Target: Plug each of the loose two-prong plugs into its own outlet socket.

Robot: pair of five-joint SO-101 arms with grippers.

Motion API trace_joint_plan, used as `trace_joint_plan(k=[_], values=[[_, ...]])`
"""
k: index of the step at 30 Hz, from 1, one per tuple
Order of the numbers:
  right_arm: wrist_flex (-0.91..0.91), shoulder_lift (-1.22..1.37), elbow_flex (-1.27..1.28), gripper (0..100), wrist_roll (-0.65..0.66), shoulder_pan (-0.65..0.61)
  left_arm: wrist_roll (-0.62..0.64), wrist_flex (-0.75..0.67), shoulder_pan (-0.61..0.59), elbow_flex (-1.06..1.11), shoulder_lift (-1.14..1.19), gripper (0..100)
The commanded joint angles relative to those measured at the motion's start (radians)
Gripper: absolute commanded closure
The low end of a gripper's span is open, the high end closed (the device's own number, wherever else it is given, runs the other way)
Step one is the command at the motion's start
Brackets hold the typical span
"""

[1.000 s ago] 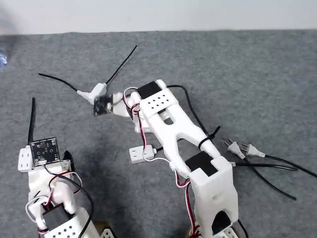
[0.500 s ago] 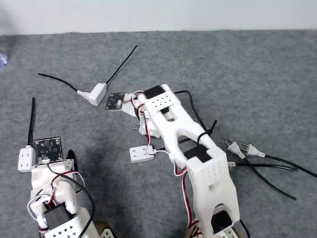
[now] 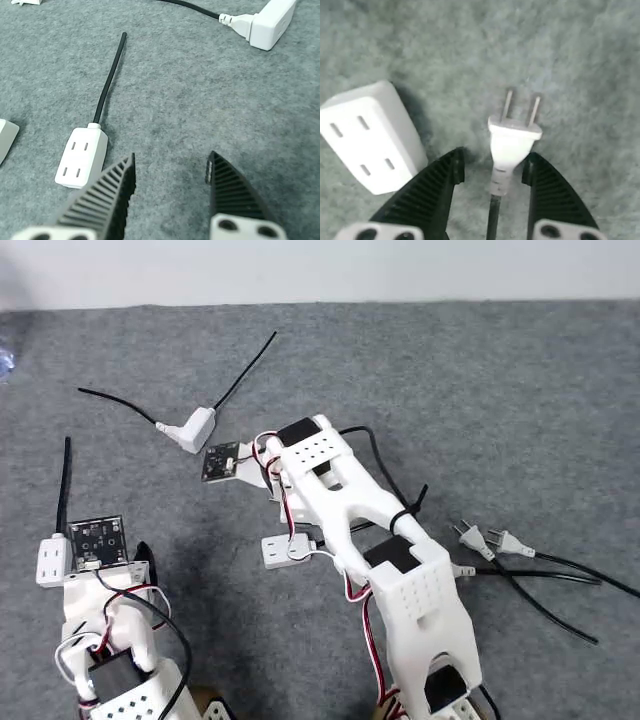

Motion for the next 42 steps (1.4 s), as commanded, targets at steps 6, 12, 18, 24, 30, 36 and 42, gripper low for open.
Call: trace_joint_plan(k=[6, 12, 18, 24, 30, 36, 42], values=[[0.038, -0.041, -0.164, 79.4, 0.014, -0.028, -0.003, -0.002, 0.008, -0.013, -0.014, 78], [0.013, -0.016, -0.170, 79.4, 0.011, -0.031, -0.003, -0.002, 0.008, -0.013, -0.014, 78], [0.002, 0.071, -0.173, 79.4, 0.012, -0.035, -0.003, -0.002, 0.008, -0.013, -0.014, 78], [-0.004, 0.071, -0.173, 83.0, 0.012, -0.030, -0.003, -0.002, 0.008, -0.013, -0.014, 78], [-0.008, 0.074, -0.195, 97.7, 0.009, -0.030, -0.003, -0.002, 0.008, -0.013, -0.014, 78], [0.013, 0.074, -0.207, 86.4, 0.009, -0.001, -0.003, -0.002, 0.008, -0.013, -0.014, 78], [0.004, 0.082, -0.204, 99.6, 0.011, 0.005, -0.003, -0.002, 0.008, -0.013, -0.014, 78]])
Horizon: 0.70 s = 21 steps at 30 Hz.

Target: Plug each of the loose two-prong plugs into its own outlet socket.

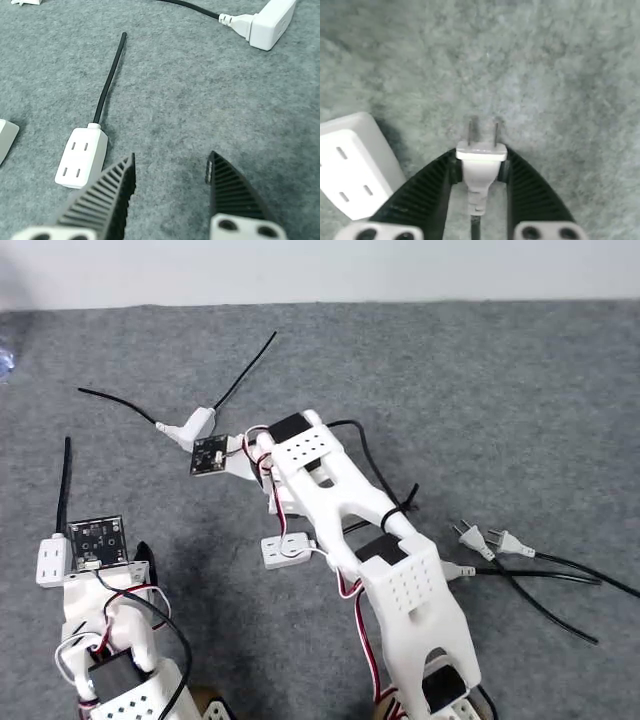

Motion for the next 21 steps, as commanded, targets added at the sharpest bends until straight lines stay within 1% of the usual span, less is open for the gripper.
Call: trace_joint_plan(k=[1, 2, 4, 8, 12, 14, 17, 19, 21], values=[[0.005, -0.005, -0.055, 98.0, 0.003, 0.019, -0.003, -0.002, 0.008, -0.013, -0.014, 78], [0.004, -0.008, -0.057, 96.9, 0.003, 0.015, -0.003, -0.002, 0.008, -0.013, -0.014, 78], [0.004, -0.010, -0.057, 99.4, 0.006, 0.004, -0.003, -0.002, 0.008, -0.013, -0.014, 78], [0.019, -0.036, -0.057, 99.1, 0.006, 0.001, -0.003, -0.002, 0.008, -0.013, -0.014, 78], [0.116, -0.166, -0.057, 99.1, 0.000, -0.031, -0.003, -0.002, 0.028, -0.013, -0.014, 78], [0.182, -0.255, -0.055, 99.1, -0.009, -0.056, -0.003, -0.002, 0.109, -0.013, -0.014, 79], [0.262, -0.378, -0.052, 99.1, -0.089, -0.084, 0.005, -0.003, 0.313, -0.013, -0.014, 79], [0.297, -0.460, -0.052, 99.1, -0.149, -0.091, 0.086, -0.043, 0.431, -0.024, -0.015, 81], [0.318, -0.527, -0.052, 99.1, -0.218, -0.093, 0.230, -0.143, 0.489, -0.047, -0.015, 82]])
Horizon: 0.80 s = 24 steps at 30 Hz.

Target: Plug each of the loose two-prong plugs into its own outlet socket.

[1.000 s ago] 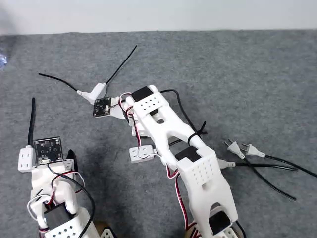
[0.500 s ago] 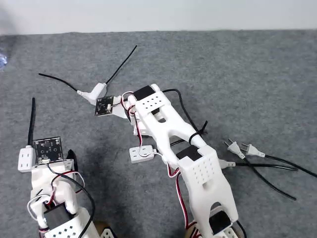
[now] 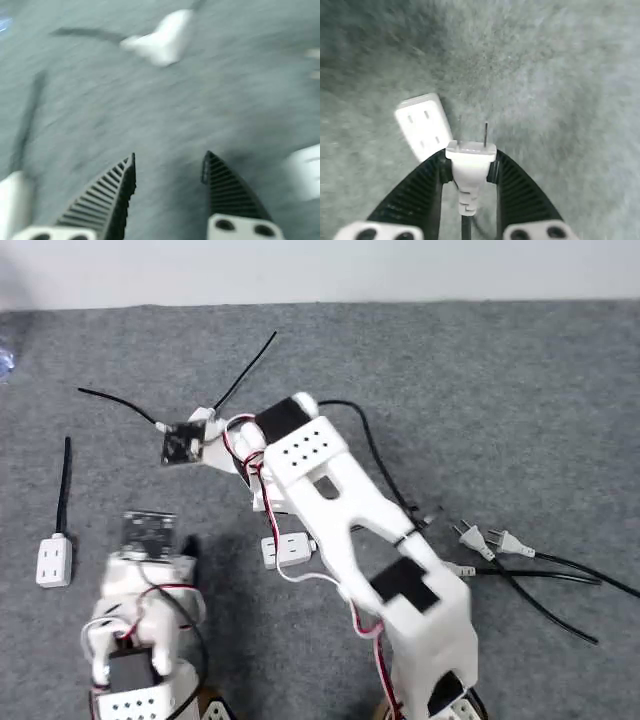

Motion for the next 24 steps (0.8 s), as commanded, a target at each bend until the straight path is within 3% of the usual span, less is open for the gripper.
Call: trace_joint_plan(k=[1, 4, 9, 18, 24], values=[[0.048, -0.170, -0.052, 99.1, -0.124, -0.008, 0.290, -0.187, 0.181, -0.054, -0.015, 81], [0.059, -0.213, -0.040, 99.1, -0.212, -0.001, 0.543, -0.278, 0.195, -0.071, -0.015, 75], [0.035, -0.211, 0.028, 99.1, -0.255, 0.036, 0.822, -0.241, 0.261, -0.088, -0.015, 61], [-0.097, -0.334, 0.249, 99.1, -0.252, -0.053, 0.847, -0.250, 0.325, -0.079, -0.014, 60], [-0.079, -0.460, 0.279, 99.1, -0.247, -0.059, 0.841, -0.305, 0.324, -0.022, -0.014, 60]])
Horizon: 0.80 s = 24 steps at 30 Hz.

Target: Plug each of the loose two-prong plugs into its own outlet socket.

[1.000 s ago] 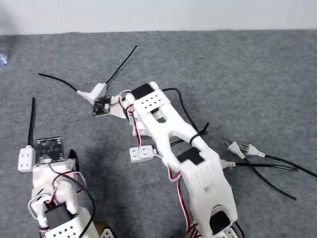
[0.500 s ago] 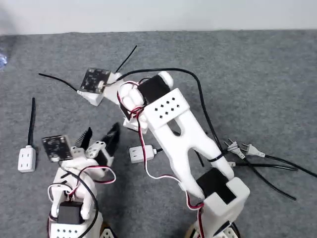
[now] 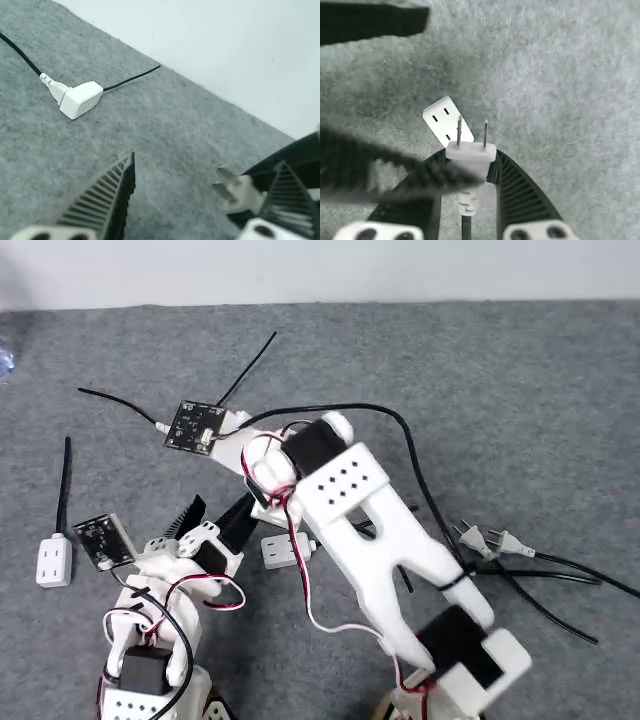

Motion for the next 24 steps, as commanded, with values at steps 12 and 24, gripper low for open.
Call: trace_joint_plan(k=[12, 24], values=[[0.073, -0.220, -0.012, 99.1, -0.002, -0.021, -0.003, -0.041, 0.025, 0.013, -0.014, 60], [0.153, -0.338, -0.015, 99.1, 0.054, -0.022, -0.003, -0.006, 0.034, 0.008, -0.014, 60]])
